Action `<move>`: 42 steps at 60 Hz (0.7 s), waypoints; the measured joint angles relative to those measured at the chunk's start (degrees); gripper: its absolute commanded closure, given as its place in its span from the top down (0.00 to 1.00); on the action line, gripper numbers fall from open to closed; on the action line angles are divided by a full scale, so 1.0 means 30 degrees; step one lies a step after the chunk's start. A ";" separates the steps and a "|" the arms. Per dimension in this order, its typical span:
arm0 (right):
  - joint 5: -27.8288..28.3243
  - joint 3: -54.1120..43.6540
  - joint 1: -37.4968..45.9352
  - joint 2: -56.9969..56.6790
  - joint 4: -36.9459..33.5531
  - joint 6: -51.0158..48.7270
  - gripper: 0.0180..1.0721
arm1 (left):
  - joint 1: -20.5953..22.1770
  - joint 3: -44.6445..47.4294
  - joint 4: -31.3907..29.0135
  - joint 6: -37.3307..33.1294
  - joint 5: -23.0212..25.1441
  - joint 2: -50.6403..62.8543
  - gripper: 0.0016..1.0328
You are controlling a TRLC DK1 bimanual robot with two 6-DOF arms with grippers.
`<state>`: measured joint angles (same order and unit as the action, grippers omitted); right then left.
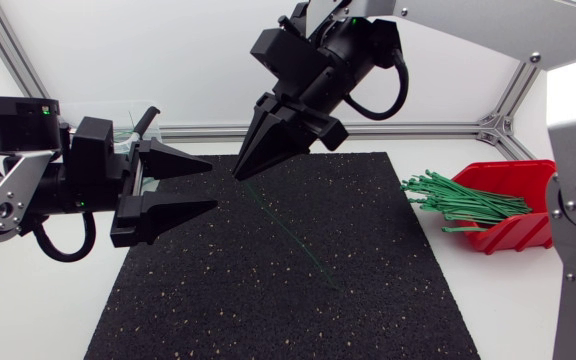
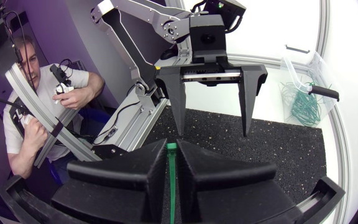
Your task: Take a green cable tie from the red box, thread the tail through the head to close it, then place it in the transparent bin on the left.
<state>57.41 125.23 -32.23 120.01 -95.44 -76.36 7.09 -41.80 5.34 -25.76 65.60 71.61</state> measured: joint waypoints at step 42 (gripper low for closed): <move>0.0940 0.3679 -0.0481 0.2084 -0.0211 0.0007 0.07 | 0.0758 -0.0984 0.3978 0.2346 0.3206 0.2011 0.87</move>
<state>60.23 136.27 -33.67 126.26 -96.07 -76.34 9.37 -44.75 17.28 -18.72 75.22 77.65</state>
